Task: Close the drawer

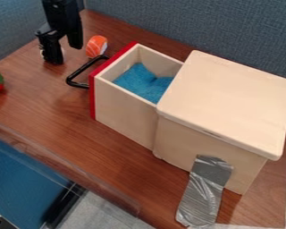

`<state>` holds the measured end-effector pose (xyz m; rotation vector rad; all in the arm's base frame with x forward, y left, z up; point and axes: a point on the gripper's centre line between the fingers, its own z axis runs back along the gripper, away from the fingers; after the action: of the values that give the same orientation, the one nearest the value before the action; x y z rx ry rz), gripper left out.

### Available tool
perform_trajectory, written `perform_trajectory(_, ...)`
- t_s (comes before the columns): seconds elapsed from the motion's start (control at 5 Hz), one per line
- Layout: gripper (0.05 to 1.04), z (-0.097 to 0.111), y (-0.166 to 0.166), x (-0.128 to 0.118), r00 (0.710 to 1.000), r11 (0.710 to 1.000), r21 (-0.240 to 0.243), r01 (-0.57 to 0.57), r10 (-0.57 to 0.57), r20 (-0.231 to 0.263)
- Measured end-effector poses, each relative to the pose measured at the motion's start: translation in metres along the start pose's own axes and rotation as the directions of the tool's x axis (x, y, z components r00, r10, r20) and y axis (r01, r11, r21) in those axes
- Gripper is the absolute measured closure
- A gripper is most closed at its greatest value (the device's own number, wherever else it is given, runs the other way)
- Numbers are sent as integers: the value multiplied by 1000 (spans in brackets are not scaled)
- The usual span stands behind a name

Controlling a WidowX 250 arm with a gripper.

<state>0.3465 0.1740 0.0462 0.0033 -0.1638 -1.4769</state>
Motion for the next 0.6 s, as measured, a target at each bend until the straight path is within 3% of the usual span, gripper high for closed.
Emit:
perform_trajectory(0.4, 83, -25, -4, 7, 999, 999, -35, -14, 13, -37)
perform_trajectory(0.6, 83, -34, -15, 15, 1000, 997, -74, 0, -1, -25)
